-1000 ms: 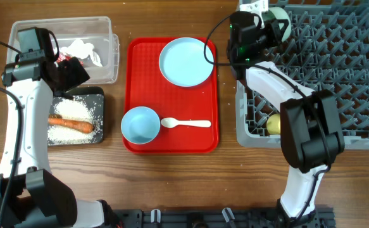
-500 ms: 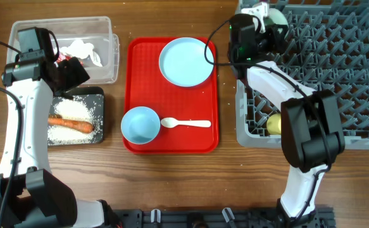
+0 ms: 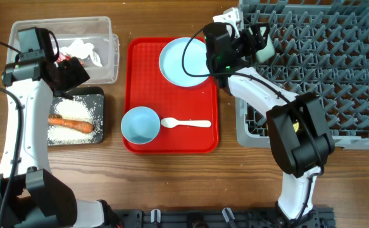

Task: Sort waste into correct bins and load items into the dishwasher rack
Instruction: 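Reach the right gripper to the light-blue bowl and grasp it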

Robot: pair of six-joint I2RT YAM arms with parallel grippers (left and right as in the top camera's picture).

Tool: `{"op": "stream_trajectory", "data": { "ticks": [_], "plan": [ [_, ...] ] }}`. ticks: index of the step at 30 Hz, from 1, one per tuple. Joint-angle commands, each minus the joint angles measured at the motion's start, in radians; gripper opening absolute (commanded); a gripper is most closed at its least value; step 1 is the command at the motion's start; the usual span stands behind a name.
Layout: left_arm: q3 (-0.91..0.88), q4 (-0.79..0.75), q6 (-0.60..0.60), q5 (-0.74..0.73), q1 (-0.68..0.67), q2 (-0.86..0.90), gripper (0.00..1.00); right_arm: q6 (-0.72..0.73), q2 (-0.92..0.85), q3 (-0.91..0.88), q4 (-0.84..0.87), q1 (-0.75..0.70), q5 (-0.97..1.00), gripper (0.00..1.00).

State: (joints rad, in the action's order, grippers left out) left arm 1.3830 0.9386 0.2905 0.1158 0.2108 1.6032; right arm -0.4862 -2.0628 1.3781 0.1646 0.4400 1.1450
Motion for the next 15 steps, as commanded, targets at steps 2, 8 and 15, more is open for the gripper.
{"op": "stream_trajectory", "data": {
  "ticks": [2, 8, 15],
  "plan": [
    [0.015, -0.002, 0.006, 0.013, 0.005, -0.011, 1.00, 0.018, -0.010, 0.003, 0.003, 0.023, -0.002, 0.96],
    [0.015, -0.002, 0.006, 0.013, 0.005, -0.011, 1.00, 0.078, 0.096, 0.003, -0.062, 0.141, -0.089, 1.00],
    [0.015, -0.002, 0.006, 0.013, 0.005, -0.011, 1.00, 0.496, 0.324, 0.003, -0.598, 0.212, -1.168, 1.00]
  ]
}}
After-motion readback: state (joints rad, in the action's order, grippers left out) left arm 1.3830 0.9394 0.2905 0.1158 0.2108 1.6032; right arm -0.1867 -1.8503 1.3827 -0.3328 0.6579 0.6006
